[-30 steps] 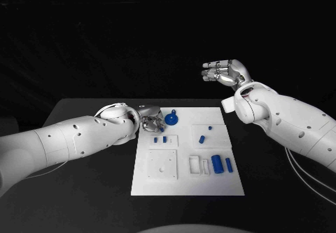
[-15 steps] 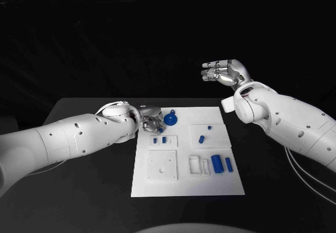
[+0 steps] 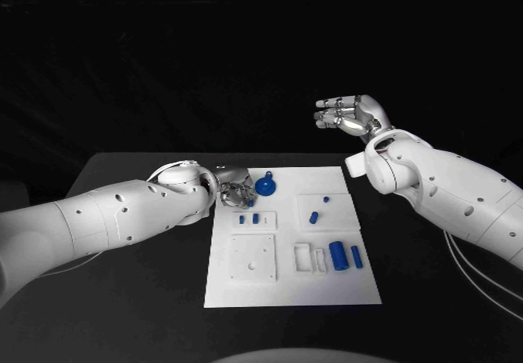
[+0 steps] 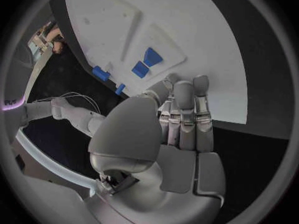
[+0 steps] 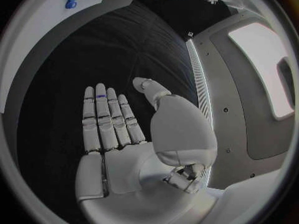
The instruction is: Assemble the parts on the task board
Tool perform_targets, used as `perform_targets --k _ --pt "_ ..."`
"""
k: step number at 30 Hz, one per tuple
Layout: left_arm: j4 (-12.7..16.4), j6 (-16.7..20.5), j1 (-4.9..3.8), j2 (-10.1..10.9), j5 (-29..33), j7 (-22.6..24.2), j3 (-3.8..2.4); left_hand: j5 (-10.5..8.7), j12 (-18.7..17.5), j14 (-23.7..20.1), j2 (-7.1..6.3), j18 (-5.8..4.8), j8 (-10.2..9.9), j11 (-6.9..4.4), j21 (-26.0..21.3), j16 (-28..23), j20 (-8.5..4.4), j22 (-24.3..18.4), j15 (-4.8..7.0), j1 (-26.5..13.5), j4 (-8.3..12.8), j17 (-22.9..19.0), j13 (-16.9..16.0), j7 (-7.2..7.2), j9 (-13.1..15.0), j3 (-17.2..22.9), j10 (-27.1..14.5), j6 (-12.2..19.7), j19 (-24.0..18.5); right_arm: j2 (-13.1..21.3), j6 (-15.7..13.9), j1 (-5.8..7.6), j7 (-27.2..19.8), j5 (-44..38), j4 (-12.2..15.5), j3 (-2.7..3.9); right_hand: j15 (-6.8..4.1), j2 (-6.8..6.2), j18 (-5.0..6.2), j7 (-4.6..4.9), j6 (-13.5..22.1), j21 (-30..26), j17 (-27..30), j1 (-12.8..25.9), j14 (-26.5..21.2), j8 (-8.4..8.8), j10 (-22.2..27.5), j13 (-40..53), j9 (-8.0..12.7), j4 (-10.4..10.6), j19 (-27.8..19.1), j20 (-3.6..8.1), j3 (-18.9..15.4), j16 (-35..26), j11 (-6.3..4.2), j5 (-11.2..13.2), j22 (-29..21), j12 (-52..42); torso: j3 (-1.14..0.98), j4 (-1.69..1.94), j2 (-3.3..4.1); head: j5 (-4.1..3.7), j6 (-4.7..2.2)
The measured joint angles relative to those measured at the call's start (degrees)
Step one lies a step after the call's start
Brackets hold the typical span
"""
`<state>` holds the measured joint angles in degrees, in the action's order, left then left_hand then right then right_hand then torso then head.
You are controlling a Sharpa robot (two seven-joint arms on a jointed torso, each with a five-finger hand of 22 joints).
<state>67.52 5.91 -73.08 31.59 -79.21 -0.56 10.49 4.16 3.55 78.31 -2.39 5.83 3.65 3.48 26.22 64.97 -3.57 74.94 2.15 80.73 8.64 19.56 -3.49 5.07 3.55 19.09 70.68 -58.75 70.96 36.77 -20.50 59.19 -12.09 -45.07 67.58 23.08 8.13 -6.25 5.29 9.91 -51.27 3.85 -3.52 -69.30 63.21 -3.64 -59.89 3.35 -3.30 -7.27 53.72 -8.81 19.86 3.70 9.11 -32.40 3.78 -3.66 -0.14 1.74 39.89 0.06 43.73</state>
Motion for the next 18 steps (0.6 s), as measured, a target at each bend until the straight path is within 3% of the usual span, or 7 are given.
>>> perform_targets --k 4,13,15,18 --pt "-0.26 1.06 0.04 0.13 0.21 0.0 0.03 -0.23 -0.18 -0.44 -1.18 0.36 0.0 0.71 -0.28 -0.4 0.52 0.0 -0.43 0.02 -0.55 -0.16 0.11 -0.4 -0.02 0.99 -1.75 3.41 -0.11 0.12 0.06 -0.08 0.02 0.0 0.0 0.0 0.49 0.0 0.0 0.0 0.41 0.0 0.02 0.0 -0.52 0.0 0.33 0.0 0.0 -0.19 -0.56 -0.15 -0.19 0.0 0.09 0.0 -0.02 0.0 0.01 0.01 0.0 0.0 -0.01" --pt "-0.75 2.68 0.1 0.75 0.59 -0.3 0.06 -0.23 -0.53 -0.82 -2.52 0.42 0.0 1.23 -0.6 -0.4 1.13 -0.01 -0.82 0.31 -1.3 -0.31 0.19 -0.59 -0.05 2.34 -3.04 3.8 0.1 1.04 0.98 -0.67 0.2 -0.26 0.82 0.0 0.95 0.85 0.01 -0.08 -0.21 0.0 0.05 -1.29 -1.79 0.2 1.13 0.0 0.0 -2.26 -1.63 -0.62 -1.07 0.0 0.31 0.86 -0.05 0.0 0.01 0.02 -0.02 0.01 -0.16" --pt "-0.95 3.1 0.11 1.06 0.63 -0.36 0.06 -0.23 -0.54 -0.82 -2.79 0.47 0.0 1.23 -0.6 -0.4 1.13 -0.01 -0.82 0.57 -1.25 -0.31 0.19 -0.46 -0.05 2.76 -3.04 3.67 0.1 1.56 1.68 -0.96 0.33 -0.83 1.24 0.0 -0.27 0.97 0.0 -0.58 -5.1 0.7 -0.01 -1.6 1.0 0.2 -1.02 0.0 -0.17 -3.09 0.51 0.22 -0.24 0.0 -0.58 1.81 0.02 0.0 0.04 0.02 -0.03 0.01 -0.23" --pt "-1.19 3.69 0.15 1.56 0.79 -0.37 0.04 -0.23 -0.46 -0.83 -2.79 1.18 0.0 1.24 -0.6 -0.42 1.13 -0.01 -0.83 0.58 -1.11 -0.42 0.2 0.26 -0.05 3.23 -3.05 1.82 0.1 2.25 2.84 -1.29 0.66 -2.16 1.71 0.0 -1.54 0.97 0.0 -1.3 -8.39 1.28 -0.25 -1.6 4.3 0.05 -3.94 0.0 -0.46 -3.84 3.37 1.26 1.08 0.0 -1.59 2.69 0.03 0.0 0.07 0.03 -0.04 -0.16 -0.44"
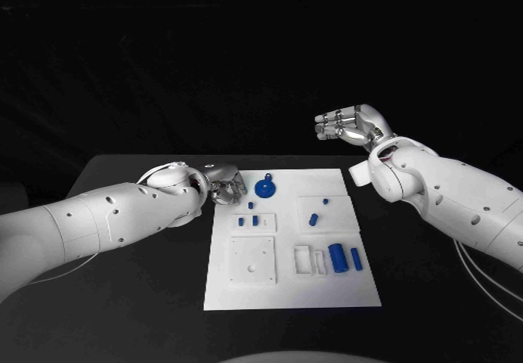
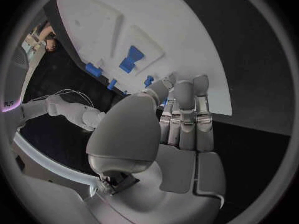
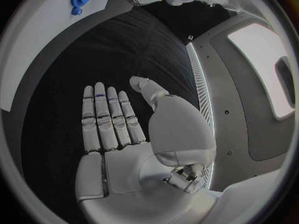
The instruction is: Assemble the parts on the task board
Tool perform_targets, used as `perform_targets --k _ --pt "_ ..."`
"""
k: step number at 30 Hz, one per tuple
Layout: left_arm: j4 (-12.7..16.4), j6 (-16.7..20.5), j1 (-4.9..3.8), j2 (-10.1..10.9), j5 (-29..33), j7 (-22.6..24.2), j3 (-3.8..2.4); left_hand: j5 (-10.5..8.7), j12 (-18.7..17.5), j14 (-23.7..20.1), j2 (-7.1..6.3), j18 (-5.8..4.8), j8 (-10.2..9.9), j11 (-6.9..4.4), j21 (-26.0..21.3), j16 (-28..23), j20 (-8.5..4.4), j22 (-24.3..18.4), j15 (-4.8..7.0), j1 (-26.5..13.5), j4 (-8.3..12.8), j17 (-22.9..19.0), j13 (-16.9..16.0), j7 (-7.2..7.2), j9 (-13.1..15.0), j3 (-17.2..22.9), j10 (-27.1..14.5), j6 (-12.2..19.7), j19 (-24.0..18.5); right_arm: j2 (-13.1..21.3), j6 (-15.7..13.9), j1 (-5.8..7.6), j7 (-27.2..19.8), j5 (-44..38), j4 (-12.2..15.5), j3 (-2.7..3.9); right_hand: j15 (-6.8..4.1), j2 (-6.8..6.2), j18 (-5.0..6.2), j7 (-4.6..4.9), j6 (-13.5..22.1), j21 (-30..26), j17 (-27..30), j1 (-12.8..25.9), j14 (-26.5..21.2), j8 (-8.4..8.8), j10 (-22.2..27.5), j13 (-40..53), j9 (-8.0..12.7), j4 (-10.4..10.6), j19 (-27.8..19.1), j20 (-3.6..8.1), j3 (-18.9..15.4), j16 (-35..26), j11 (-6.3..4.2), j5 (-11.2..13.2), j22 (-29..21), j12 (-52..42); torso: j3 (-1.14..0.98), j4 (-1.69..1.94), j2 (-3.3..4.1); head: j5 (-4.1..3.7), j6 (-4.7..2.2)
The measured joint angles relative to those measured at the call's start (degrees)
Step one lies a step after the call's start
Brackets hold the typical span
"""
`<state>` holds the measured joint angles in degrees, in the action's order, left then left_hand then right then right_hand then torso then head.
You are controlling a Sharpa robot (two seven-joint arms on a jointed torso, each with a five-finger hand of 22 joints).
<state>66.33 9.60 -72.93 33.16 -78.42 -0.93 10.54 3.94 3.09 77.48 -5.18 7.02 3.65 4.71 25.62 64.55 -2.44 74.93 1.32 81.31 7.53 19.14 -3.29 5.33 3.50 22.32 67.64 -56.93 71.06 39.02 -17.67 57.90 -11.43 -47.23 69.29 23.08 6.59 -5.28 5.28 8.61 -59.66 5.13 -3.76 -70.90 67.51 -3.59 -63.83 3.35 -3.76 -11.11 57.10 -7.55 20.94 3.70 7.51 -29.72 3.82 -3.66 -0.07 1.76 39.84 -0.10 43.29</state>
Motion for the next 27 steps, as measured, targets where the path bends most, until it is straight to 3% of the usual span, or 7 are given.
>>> perform_targets --k 2,5,9,13,16,21,27 --pt "-0.27 0.86 0.06 0.63 0.88 0.26 -0.14 -0.04 0.07 -0.44 -0.1 0.15 0.0 -0.04 -0.5 -1.41 0.52 0.0 -0.21 -0.54 -0.78 -0.68 0.0 1.09 0.03 0.07 0.04 -2.19 -0.52 0.79 1.66 -0.31 0.55 -2.13 0.51 0.01 -1.21 0.0 0.0 -0.62 -2.25 0.41 -0.25 0.0 2.83 -0.22 -2.68 0.0 -0.2 -0.46 2.51 1.26 0.7 0.0 -1.01 1.0 0.04 0.0 0.01 -0.01 -0.02 -0.23 -0.19" --pt "-0.7 2.74 0.14 1.67 4.86 1.59 -0.92 -0.44 0.07 -0.44 -0.93 0.19 0.0 -0.53 -2.15 -3.07 0.57 -0.19 -0.21 -2.73 -2.85 -1.43 0.0 1.52 0.04 -1.73 0.77 -2.84 -0.64 1.83 4.7 -0.68 1.86 -6.09 1.06 0.01 -1.86 0.0 0.01 -1.01 -2.98 0.41 -0.3 0.0 4.27 -0.22 -3.45 0.0 -0.2 -0.91 3.98 2.14 0.48 0.0 -1.48 1.98 0.04 0.0 0.01 -0.03 -0.02 -0.26 -0.55" --pt "-1.05 6.12 0.08 3.19 16.76 5.39 -2.22 -0.12 0.07 -1.14 -1.14 0.13 0.0 -0.43 -6.28 -8.54 0.59 -3.26 -0.28 -2.93 -4.39 -3.58 -0.05 1.72 0.04 -3.62 0.86 -3.04 -1.45 3.03 9.19 -1.3 4.42 -12.8 2.01 0.01 -2.98 -0.14 0.0 -1.23 -3.77 0.61 -1.25 -0.14 7.48 -0.21 -5.23 0.0 -0.2 -1.58 7.24 3.45 -1.31 0.17 -2.02 2.71 0.06 0.0 0.03 -0.1 -0.04 -0.67 -1.06" --pt "-0.5 8.94 0.04 5.03 31.37 10.9 -3.3 -0.23 0.07 -4.15 0.45 -1.3 0.0 0.27 -12.7 -17.05 1.57 -8.54 -1.22 -6.2 -7.39 -6.55 -0.12 1.72 0.04 -8.65 0.16 -3.04 -3.53 4.41 12.86 -1.89 7.35 -19.77 3.33 0.0 -5.64 0.33 0.12 -1.26 -3.84 4.08 -3.76 -3.06 14.44 -0.21 -5.91 0.0 -0.14 -3.3 14.76 6.14 -3.17 2.74 -2.71 7.85 1.36 0.0 0.01 -0.09 -0.06 -1.12 -1.42" --pt "0.43 10.17 -0.06 6.32 40.27 14.8 -3.69 -0.63 0.07 -7.1 1.05 -2.16 0.0 0.84 -18.34 -25.45 2.74 -13.7 -2.35 -5.92 -7.9 -9.52 -0.12 1.72 0.04 -12.08 -0.4 -3.04 -5.67 5.38 14.41 -2.26 9.28 -24.33 4.39 0.0 -6.81 0.3 1.32 -1.55 -4.12 6.33 -6.36 -3.32 16.35 -0.21 -6.44 0.0 -0.14 -3.49 19.05 7.5 -5.0 4.9 -3.24 9.71 2.31 0.0 -0.05 -0.03 -0.07 -1.2 -1.69" --pt "2.49 10.93 -0.39 8.34 50.05 19.05 -3.89 -0.68 0.29 -4.85 3.55 -3.02 0.0 1.64 -21.89 -42.43 4.49 -29.9 -4.09 -5.21 -9.19 -13.1 -0.17 2.14 0.07 -20.73 -2.51 -2.84 -6.51 6.9 15.62 -3.14 11.94 -31.07 6.65 -0.12 -8.46 0.65 0.83 -2.51 -5.58 13.44 -18.07 -3.66 16.11 -0.21 -8.75 -0.03 -0.1 -3.44 23.69 10.41 -7.9 22.71 -4.19 11.08 7.17 0.24 -0.03 0.0 -0.07 -1.22 -1.94" --pt "4.33 11.3 -0.7 10.05 57.2 21.82 -3.97 -0.68 0.29 -3.56 4.01 -3.03 0.0 2.21 -21.89 -46.77 4.61 -40.25 -4.37 -4.47 -9.32 -11.46 -0.16 2.56 0.07 -23.0 -6.24 -2.42 -4.77 8.36 15.95 -4.2 14.81 -38.7 9.17 -1.01 -8.43 0.26 1.84 -2.86 -6.09 20.73 -25.23 -1.71 14.21 -0.21 -9.26 0.02 -0.11 -3.51 23.43 10.16 -6.02 37.43 -4.64 11.08 13.76 0.23 0.06 -0.03 -0.03 -1.2 -2.25"
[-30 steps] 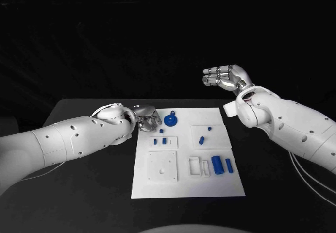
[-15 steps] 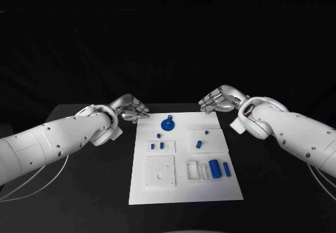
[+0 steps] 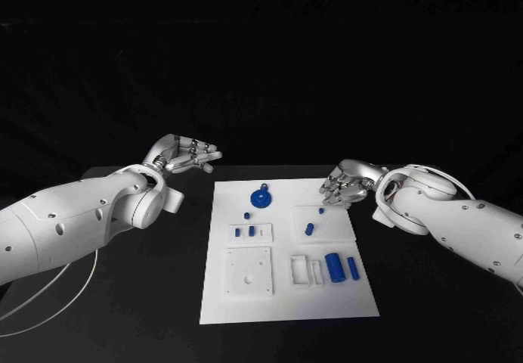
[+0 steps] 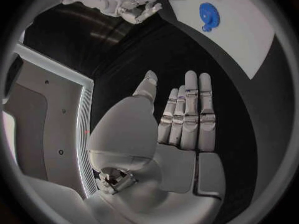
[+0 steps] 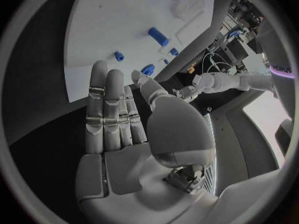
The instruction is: Assemble the parts on the task board
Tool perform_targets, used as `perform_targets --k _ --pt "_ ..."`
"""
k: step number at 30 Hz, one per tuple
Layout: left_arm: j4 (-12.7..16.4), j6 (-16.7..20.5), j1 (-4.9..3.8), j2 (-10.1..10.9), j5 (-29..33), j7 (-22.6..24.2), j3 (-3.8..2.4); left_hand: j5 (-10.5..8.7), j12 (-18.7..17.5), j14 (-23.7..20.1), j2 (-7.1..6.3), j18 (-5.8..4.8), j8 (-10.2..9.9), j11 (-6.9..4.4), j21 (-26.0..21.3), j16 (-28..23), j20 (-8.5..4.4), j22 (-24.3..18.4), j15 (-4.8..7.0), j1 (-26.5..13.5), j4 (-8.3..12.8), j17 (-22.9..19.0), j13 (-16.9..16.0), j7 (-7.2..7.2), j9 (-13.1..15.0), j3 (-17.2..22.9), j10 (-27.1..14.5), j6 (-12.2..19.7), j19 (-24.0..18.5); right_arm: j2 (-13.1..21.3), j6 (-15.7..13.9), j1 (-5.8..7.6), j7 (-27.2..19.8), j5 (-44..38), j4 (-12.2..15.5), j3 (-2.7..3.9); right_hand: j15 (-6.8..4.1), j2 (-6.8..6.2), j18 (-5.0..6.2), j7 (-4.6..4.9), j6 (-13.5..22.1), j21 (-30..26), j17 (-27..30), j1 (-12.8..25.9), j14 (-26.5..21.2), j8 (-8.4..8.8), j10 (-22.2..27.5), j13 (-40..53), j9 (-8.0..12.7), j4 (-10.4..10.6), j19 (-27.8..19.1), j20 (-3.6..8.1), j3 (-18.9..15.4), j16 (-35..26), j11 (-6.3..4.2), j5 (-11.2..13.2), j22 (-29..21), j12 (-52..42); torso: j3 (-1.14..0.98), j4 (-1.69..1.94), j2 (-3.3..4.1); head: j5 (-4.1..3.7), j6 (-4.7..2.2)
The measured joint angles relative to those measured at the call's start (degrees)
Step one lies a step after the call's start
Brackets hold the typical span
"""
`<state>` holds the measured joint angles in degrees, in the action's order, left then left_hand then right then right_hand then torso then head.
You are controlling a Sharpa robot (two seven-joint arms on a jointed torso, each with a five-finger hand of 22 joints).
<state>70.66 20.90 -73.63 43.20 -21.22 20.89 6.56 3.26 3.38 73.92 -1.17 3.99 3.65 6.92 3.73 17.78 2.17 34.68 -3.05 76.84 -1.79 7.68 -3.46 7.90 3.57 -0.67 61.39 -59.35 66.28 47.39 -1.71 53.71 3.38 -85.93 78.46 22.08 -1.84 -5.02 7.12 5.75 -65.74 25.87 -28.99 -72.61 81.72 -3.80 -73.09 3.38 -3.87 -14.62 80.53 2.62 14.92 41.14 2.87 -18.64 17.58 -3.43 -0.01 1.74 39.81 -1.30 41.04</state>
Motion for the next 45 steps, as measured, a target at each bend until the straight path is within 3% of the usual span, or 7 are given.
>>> perform_targets --k 3,11,14,19,29,38,45 --pt "0.96 0.58 -0.02 0.31 3.86 1.36 0.0 0.14 0.0 -0.49 -1.01 0.0 0.0 0.34 0.0 -1.04 0.12 -2.69 -0.41 0.51 -0.26 0.22 0.0 -0.01 0.0 1.03 -2.28 1.29 0.04 0.3 0.0 -0.25 1.09 -2.92 0.9 -0.29 0.0 -0.19 0.92 0.04 -0.62 1.43 -0.04 0.16 0.0 0.0 1.45 0.0 0.0 0.05 -0.51 -0.27 1.47 1.9 0.44 1.23 1.65 0.0 0.02 0.03 0.02 -0.28 -0.1" --pt "2.51 2.0 -0.06 0.89 12.71 4.67 -0.01 0.23 0.0 -8.2 -1.38 -0.01 0.0 1.16 0.01 -13.16 4.17 -12.93 -4.2 0.18 -0.23 -2.83 0.06 -0.16 0.0 1.36 -3.89 1.99 -8.36 0.47 -0.28 -0.82 3.74 -9.56 2.86 -1.32 0.23 -1.82 1.61 -0.09 -0.87 2.74 1.09 0.62 0.22 0.0 3.38 0.0 0.0 1.83 -0.47 -0.32 4.82 4.67 0.92 2.9 4.02 0.0 0.05 0.07 0.04 -0.51 -0.21" --pt "2.69 2.01 -0.06 0.89 14.07 5.22 -0.01 0.24 0.07 -11.56 -1.2 0.0 0.0 1.16 0.02 -13.9 5.52 -18.46 -5.17 0.0 0.58 -3.49 0.06 -0.16 0.0 0.88 -3.89 1.99 -10.1 0.47 -0.53 -0.9 4.58 -11.24 3.24 -1.81 0.23 -2.92 1.63 -0.09 -0.87 3.01 1.49 0.58 0.23 0.0 3.38 0.0 0.0 2.58 -0.28 -0.49 6.69 5.27 0.92 4.21 4.77 0.0 0.05 0.07 0.04 -0.73 -0.16" --pt "2.73 1.9 -0.06 0.85 15.12 5.66 -0.01 0.24 0.22 -13.11 -1.04 0.0 0.0 1.21 0.02 -14.06 5.81 -24.38 -5.39 -0.12 1.19 -3.75 0.07 -0.16 -0.01 0.57 -3.83 1.98 -10.39 0.47 -0.85 -1.0 5.61 -12.91 3.54 -2.62 0.23 -4.21 1.64 -0.09 -0.87 3.08 2.39 -0.11 0.23 0.01 3.38 0.0 0.0 4.28 -0.28 -0.49 8.53 6.0 0.92 4.5 6.23 0.0 0.05 0.05 0.07 -0.95 -0.08" --pt "2.67 1.41 -0.07 0.64 15.74 5.76 -0.01 0.45 0.22 -13.14 -0.06 0.0 0.0 1.68 0.44 -14.06 5.91 -29.04 -5.36 0.38 1.89 -3.8 0.07 0.29 -0.01 0.0 -3.36 1.94 -9.22 -0.07 -1.19 -1.01 6.78 -14.48 3.96 -3.7 0.23 -4.26 1.63 0.06 -1.11 3.08 2.42 -0.16 0.22 0.03 3.37 0.0 0.01 4.74 -0.28 -0.49 10.11 6.66 0.91 5.47 7.58 0.0 -0.02 0.02 0.08 -0.79 0.13" --pt "2.74 0.87 -0.07 0.5 15.83 5.45 0.0 0.45 0.22 -13.14 -0.06 -0.01 0.0 2.09 0.69 -14.06 5.92 -29.52 -5.36 0.38 1.89 -3.8 0.07 0.59 -0.01 0.0 -3.36 2.24 -8.82 -1.28 -2.94 -0.81 8.01 -15.82 3.79 -5.17 0.23 -4.65 1.51 -0.08 -1.24 3.41 2.27 -0.23 0.23 0.05 2.54 0.0 0.05 5.64 0.27 0.03 14.77 7.18 0.5 7.76 9.62 0.0 -0.09 0.03 0.11 -0.63 0.29" --pt "2.74 0.47 -0.08 0.48 15.85 5.1 0.0 0.45 0.22 -13.14 -0.06 0.0 0.0 2.09 0.69 -14.06 5.92 -29.74 -5.36 0.38 1.89 -3.8 0.06 0.79 -0.01 0.0 -3.36 2.04 -8.82 -1.97 -4.21 -0.88 8.91 -16.64 3.35 -5.61 0.2 -4.65 1.23 -0.16 -1.33 3.41 2.04 -0.24 0.26 0.04 2.13 0.07 0.03 6.07 0.48 0.23 16.01 7.45 0.5 8.06 10.7 -0.02 -0.13 0.03 0.13 -0.5 0.47"
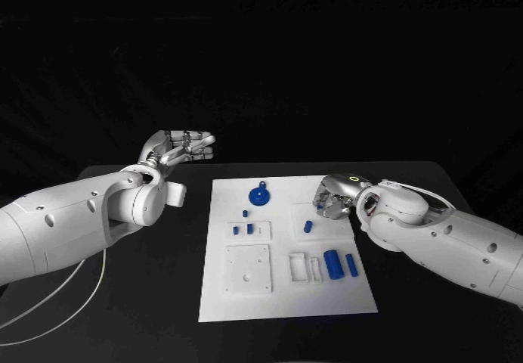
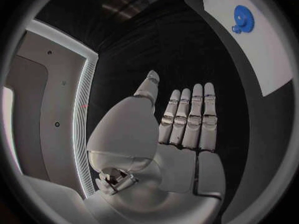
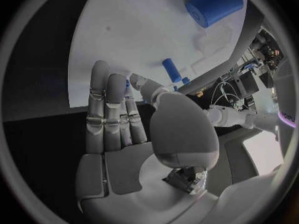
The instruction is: Assemble the parts on the task board
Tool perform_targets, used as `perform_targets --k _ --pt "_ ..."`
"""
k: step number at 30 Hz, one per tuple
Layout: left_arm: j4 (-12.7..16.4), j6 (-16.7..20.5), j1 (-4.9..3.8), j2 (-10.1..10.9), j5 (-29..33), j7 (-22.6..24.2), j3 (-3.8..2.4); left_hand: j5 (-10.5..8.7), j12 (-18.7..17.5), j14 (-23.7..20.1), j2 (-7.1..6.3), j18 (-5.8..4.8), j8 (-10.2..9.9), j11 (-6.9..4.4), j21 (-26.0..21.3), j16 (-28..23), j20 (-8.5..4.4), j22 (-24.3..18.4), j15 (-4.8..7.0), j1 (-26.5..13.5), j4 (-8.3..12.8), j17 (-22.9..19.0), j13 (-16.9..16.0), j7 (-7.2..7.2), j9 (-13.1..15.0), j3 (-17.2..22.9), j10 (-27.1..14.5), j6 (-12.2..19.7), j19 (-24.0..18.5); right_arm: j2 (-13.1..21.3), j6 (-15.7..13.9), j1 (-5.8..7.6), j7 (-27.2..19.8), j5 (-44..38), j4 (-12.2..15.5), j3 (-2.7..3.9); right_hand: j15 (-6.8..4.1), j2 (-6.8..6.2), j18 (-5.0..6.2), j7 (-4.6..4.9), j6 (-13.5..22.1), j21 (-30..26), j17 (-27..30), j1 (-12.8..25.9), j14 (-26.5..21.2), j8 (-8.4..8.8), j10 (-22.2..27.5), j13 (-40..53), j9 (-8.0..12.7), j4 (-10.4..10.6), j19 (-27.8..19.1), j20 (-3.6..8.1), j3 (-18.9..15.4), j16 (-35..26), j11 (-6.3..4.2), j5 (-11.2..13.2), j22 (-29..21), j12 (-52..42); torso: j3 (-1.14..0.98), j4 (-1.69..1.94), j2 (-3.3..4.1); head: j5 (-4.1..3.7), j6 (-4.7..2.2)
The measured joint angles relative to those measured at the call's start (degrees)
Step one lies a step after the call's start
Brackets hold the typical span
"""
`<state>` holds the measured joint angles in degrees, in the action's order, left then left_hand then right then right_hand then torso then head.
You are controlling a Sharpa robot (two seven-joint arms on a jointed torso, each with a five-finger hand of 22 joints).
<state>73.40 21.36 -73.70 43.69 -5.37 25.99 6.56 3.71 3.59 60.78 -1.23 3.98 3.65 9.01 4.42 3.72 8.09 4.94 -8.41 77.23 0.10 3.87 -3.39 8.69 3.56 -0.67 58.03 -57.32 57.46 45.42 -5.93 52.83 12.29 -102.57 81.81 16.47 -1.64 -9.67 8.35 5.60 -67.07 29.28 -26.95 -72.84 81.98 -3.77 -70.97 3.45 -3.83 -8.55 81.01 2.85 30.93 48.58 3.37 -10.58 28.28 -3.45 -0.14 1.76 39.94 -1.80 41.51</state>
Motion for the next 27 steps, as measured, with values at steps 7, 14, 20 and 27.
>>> perform_targets --k 7,14,20,27 --pt "-0.04 -0.3 0.0 0.0 0.01 -0.31 0.0 0.0 0.0 0.0 0.0 0.0 0.0 0.0 0.0 0.0 0.0 -0.08 0.0 0.0 0.0 0.0 0.0 0.0 0.0 0.0 0.0 0.0 0.0 -0.3 -0.58 0.06 0.51 -0.57 -0.2 -0.3 -0.21 0.0 -0.12 -0.03 -0.9 0.22 -0.4 0.0 0.22 0.0 -1.37 -0.12 -0.04 0.0 0.32 0.16 1.27 0.35 -0.32 0.82 0.85 -0.04 0.01 -0.03 -0.01 0.0 0.11" --pt "-0.08 -0.43 0.0 0.0 -0.02 -0.68 0.0 0.0 0.0 0.0 0.0 0.0 0.0 0.0 0.0 0.0 -0.21 -0.23 0.0 0.0 0.0 0.0 0.0 0.0 0.0 0.0 0.0 0.0 0.2 -0.44 -0.9 0.14 1.34 -1.78 -0.25 -0.61 -1.16 0.54 -1.03 -0.57 -3.34 1.33 -0.64 -1.44 0.12 0.01 -4.98 -0.09 -0.23 -1.86 -0.61 1.21 3.66 0.35 -1.32 1.27 2.56 0.41 0.01 -0.03 -0.02 -0.11 0.18" --pt "-0.12 -0.38 0.0 0.03 -0.19 -1.22 0.0 0.0 0.0 0.21 0.0 0.0 0.0 0.0 0.0 0.0 0.0 -0.23 -0.2 0.0 0.0 0.0 0.0 0.0 0.0 0.0 0.0 0.0 0.41 -0.55 -0.98 0.13 2.26 -3.16 -0.02 -0.8 -1.78 0.54 -1.83 -1.16 -5.52 2.2 -0.84 -1.44 0.49 0.2 -6.49 -0.06 -0.77 -3.45 -0.96 1.76 5.36 0.35 -1.3 1.21 4.2 0.34 0.01 -0.03 -0.04 -0.11 0.25" --pt "-0.28 -0.22 0.0 0.02 -0.54 -1.98 0.0 0.0 0.0 0.21 -0.56 0.0 0.0 0.0 0.0 0.0 0.08 -0.57 -0.2 -0.55 -1.82 0.01 0.0 0.0 0.0 -0.34 0.0 0.0 0.06 -0.72 -1.36 -0.04 3.61 -5.13 0.32 -0.99 -2.17 0.71 -2.61 -1.37 -6.14 2.2 -1.33 -1.61 0.74 0.31 -7.18 -0.06 -1.83 -3.95 -0.23 2.51 8.22 0.35 -1.22 7.49 4.76 0.17 0.06 -0.03 -0.05 -0.27 0.26"
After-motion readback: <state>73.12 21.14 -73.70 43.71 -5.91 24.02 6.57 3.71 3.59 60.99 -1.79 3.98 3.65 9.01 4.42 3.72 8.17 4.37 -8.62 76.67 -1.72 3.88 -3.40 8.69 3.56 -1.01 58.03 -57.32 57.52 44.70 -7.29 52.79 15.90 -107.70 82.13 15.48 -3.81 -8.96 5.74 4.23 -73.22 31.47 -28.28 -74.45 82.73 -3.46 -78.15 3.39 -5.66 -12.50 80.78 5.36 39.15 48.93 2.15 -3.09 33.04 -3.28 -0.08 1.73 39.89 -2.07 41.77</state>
